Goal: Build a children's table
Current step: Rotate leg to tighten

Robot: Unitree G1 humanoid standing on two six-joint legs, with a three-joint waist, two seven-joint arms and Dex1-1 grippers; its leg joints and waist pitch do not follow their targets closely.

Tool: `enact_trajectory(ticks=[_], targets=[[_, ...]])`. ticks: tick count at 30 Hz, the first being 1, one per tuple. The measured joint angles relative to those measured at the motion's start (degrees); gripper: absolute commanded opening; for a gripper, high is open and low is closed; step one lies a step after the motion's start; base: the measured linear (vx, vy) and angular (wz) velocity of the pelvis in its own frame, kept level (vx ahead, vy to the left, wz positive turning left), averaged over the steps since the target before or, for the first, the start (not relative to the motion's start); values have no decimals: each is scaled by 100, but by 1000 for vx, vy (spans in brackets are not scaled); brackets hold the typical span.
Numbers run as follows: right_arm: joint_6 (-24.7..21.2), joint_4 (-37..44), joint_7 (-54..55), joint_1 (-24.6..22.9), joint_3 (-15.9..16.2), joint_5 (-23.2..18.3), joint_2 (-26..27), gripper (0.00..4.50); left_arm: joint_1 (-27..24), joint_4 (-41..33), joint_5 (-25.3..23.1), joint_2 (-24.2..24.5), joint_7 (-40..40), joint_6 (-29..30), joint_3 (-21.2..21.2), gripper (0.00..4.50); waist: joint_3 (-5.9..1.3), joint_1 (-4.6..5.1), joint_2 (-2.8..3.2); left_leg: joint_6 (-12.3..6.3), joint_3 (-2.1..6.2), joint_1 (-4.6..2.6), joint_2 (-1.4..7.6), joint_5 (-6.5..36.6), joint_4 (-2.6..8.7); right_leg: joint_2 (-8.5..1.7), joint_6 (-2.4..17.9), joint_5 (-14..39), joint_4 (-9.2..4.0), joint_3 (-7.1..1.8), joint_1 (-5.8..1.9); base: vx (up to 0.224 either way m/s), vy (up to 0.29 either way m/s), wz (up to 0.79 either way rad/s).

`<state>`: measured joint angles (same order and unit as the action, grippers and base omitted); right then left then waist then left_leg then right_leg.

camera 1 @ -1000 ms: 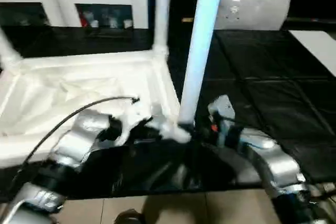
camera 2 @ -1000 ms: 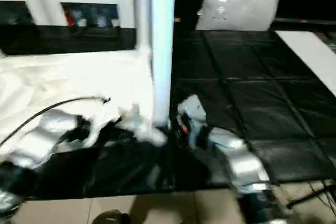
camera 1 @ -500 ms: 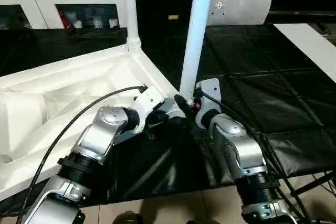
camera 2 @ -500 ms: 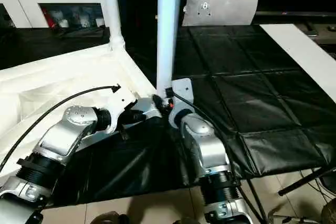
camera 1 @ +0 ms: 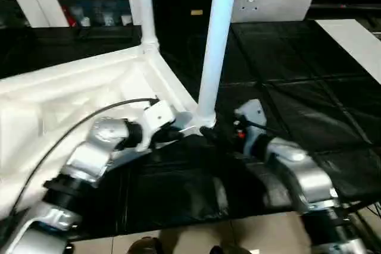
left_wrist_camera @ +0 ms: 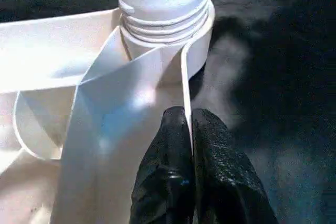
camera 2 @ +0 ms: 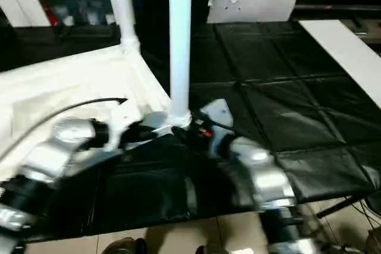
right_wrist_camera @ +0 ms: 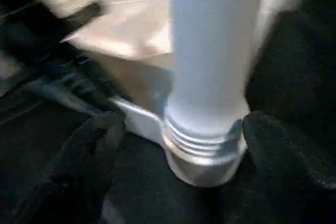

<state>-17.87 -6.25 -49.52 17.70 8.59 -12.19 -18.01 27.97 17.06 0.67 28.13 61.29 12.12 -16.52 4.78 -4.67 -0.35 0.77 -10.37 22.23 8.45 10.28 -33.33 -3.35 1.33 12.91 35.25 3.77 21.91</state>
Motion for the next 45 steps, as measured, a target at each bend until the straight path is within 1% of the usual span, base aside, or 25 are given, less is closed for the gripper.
enact_trajectory(ticks=[2, 3, 6, 9, 11, 12, 14, 15, 18, 20, 22, 23, 26, 29, 33, 34, 35, 39, 42, 43, 45], targets=[[6, 7, -539, 45, 21, -136, -248, 395, -10, 46, 94, 109, 356, -118, -17, 0, 0, -62, 0, -3, 0, 2, 1, 3, -17, -1, 2, -1, 2, 0, -4, 0, 0, 0], [7, 7, -751, 74, 52, -195, -307, 395, -10, 56, 127, 164, 517, -154, -32, 0, 0, -70, 0, -4, 0, 3, 0, 3, -20, -1, 5, -3, 2, -1, -5, 0, 0, 0], [47, -102, -1193, 178, 95, -307, -431, 361, -9, 61, 216, 286, 916, -210, -110, 0, 0, -99, 0, 4, -1, 4, 0, 8, -31, -3, 21, -12, 4, -1, -7, 0, 0, 0], [63, -256, -1644, 353, 145, -390, -571, 350, -5, 44, 307, 405, 1271, -257, -222, 0, 0, -136, -1, 7, -1, 3, 2, 8, -39, -4, 31, -18, 11, 0, -9, 0, 0, 0], [65, -443, -1973, 492, 231, -428, -671, 320, -4, 34, 347, 511, 1555, -363, -296, 0, 0, -175, -1, 5, -1, 3, 3, 6, -47, -4, 32, -19, 21, 0, -9, 0, 0, 0], [66, -502, -2066, 530, 258, -435, -704, 320, -4, 32, 352, 543, 1654, -394, -317, 0, 0, -198, -1, 4, -1, 3, 5, 5, -49, -4, 32, -19, 23, 1, -10, 0, 0, 0], [98, -596, -2248, 583, 335, -442, -717, 293, -4, 18, 355, 590, 1795, -445, -348, 0, -1, -228, -1, 3, -3, 3, 6, 4, -55, -5, 32, -19, 29, 2, -11, 0, 0, 0], [118, -656, -2338, 622, 376, -436, -719, 283, -4, 5, 355, 614, 1860, -464, -363, 0, 0, -230, -1, 3, -3, 4, 6, 4, -58, -6, 32, -19, 32, 1, -10, 0, 0, 0], [210, -758, -2521, 686, 448, -435, -719, 272, -4, 2, 356, 628, 1912, -485, -371, 0, -1, -239, -3, 2, -4, 4, 6, 3, -61, -7, 33, -19, 36, 1, -10, 0, 0, 0], [216, -766, -2603, 713, 481, -437, -718, 246, -4, -4, 356, 633, 1919, -484, -371, 0, -1, -240, -3, 2, -5, 4, 6, 3, -61, -7, 32, -19, 38, 1, -8, 0, 0, 0], [217, -766, -2632, 727, 523, -442, -713, 238, -4, -8, 356, 633, 1922, -484, -373, 0, -1, -247, -3, 2, -5, 4, 6, 3, -61, -7, 32, -19, 41, 2, -7, 0, 0, 0], [222, -780, -2663, 732, 529, -441, -712, 233, -4, -18, 356, 639, 1965, -484, -383, 0, -1, -254, -4, 2, -5, 4, 7, 3, -61, -7, 32, -19, 41, 1, -7, 0, 0, 0], [270, -827, -2728, 738, 529, -437, -701, 198, -5, -45, 356, 662, 1990, -483, -395, 0, -1, -262, -4, 1, -5, 4, 7, 3, -62, -7, 32, -19, 42, 2, -6, 0, 0, 0], [350, -945, -2796, 768, 529, -422, -680, 187, -6, -49, 353, 684, 2010, -483, -395, 0, -2, -250, -5, 2, -6, 2, 8, 2, -66, -7, 32, -19, 49, 1, -6, 0, 0, 0], [347, -1014, -2856, 771, 530, -422, -666, 158, -6, -50, 348, 715, 2042, -483, -395, 0, -2, -247, -4, 3, -6, 0, 9, 2, -67, -7, 32, -19, 54, 1, -6, 0, 0, 0], [336, -1014, -2865, 771, 531, -423, -669, 158, -6, -50, 348, 715, 2043, -483, -395, 0, -1, -246, -4, 3, -6, 0, 9, 2, -67, -7, 32, -19, 54, 1, -6, 0, 0, 0], [320, -1014, -2876, 771, 533, -423, -675, 140, -6, -50, 348, 717, 2046, -482, -395, 0, -2, -245, -4, 3, -6, 0, 9, 2, -67, -7, 32, -19, 54, 1, -6, 0, 0, 0], [300, -1014, -2902, 770, 541, -417, -694, 119, -6, -51, 348, 717, 2057, -481, -395, 0, -1, -245, -4, 3, -6, 0, 9, 2, -67, -7, 32, -18, 54, 1, -5, 0, 0, 0], [367, -1014, -2812, 765, 533, -360, -645, 119, -14, -51, 347, 739, 2057, -470, -377, 0, -2, -223, -5, 3, -7, -2, 11, 2, -67, -7, 32, -18, 56, 1, -5, 0, 0, 0], [298, -1016, -2778, 765, 523, -367, -609, 147, -22, -50, 339, 752, 2057, -469, -364, 0, -1, -207, -4, 7, -7, -3, 11, -1, -67, -6, 32, -19, 59, 1, -5, 0, 0, 0], [243, -1024, -2685, 762, 501, -369, -564, 156, -26, -50, 319, 766, 2057, -468, -358, 0, -1, -191, -4, 13, -7, -6, 11, -5, -67, -6, 33, -19, 66, 0, -4, 0, 0, 0]])
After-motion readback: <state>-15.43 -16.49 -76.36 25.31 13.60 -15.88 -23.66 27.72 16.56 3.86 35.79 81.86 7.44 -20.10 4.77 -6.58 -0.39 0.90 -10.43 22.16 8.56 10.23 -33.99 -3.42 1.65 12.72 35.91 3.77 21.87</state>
